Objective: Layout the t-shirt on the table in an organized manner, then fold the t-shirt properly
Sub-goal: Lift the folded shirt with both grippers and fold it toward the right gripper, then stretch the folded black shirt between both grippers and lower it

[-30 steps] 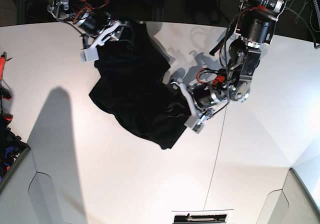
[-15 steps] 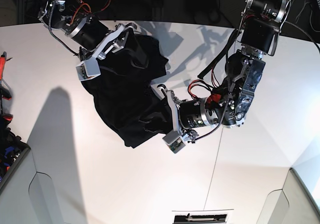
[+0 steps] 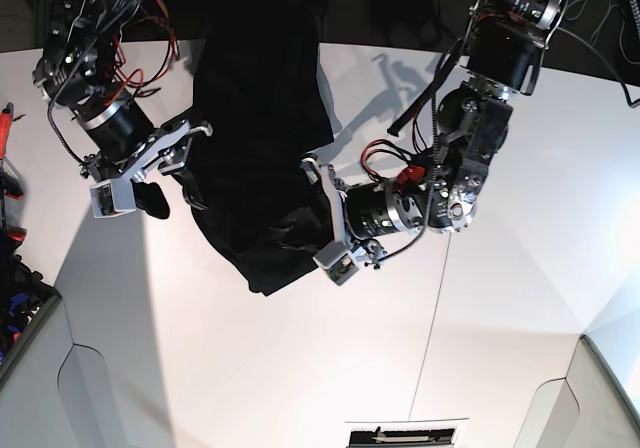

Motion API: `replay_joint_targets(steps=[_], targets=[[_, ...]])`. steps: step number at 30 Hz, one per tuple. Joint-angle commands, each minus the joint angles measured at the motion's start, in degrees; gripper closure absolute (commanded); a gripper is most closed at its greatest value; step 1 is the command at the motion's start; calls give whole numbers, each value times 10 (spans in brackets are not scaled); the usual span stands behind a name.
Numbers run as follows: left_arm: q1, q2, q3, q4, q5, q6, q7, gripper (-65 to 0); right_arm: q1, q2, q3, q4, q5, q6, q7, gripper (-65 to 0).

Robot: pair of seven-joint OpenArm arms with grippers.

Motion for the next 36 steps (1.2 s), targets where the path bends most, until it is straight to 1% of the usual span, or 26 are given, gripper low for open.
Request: replay_joint_targets(steps=[1,4,7,8,11,12,15,18,20,23,24,26,28,30,34,36], targets=[[-17,14,-2,-7,0,-3,-23,-215,12,13,2,-14,7,0,12,-8],[-40,48,-2,-75,19,-3,-37,-215,30,35,2,-90,7,0,12,-8],[-58,73,-2,-143,23,-3,-43,-215,26,40,1,-146,12,0,11,0],[-61,79,-2,-161,23,-3,-43,-215,23,40,1,-158,25,0,11,0],[-61,90,0,-191,22,-3,-43,-215,-1,40,1,-161,89,3,11,0],[-61,96,0,-197,22,-3,-43,-215,-9,38,1,-161,100,4,11,0],[-61,112,0,-203,23,-3,-47,-215,-32,24,-2,-161,118,6,9,0],[-61,128,1,-204,28,-3,-56,-215,-54,-10,-13,-161,132,7,7,0],[-62,149,5,-204,49,-3,-56,-215,-58,-35,-27,-161,131,7,7,0],[-64,169,50,-204,52,-3,-56,-215,-56,-57,-61,-161,131,7,10,0],[-66,169,63,-203,47,-6,-56,-215,-57,-60,-64,-161,131,3,19,0],[-77,165,64,-203,48,-6,-45,-215,-58,-60,-64,-161,119,4,22,0],[-92,150,64,-188,39,-6,-36,-215,-58,-60,-64,-161,118,5,22,0],[-103,123,61,-153,7,-6,-17,-215,-58,-60,-63,-158,118,5,23,0],[-106,79,43,-66,-59,-6,40,-215,-51,-54,-50,-130,110,5,23,0],[-104,64,43,-35,-87,-6,59,-215,-38,-42,-35,-114,110,5,22,0]])
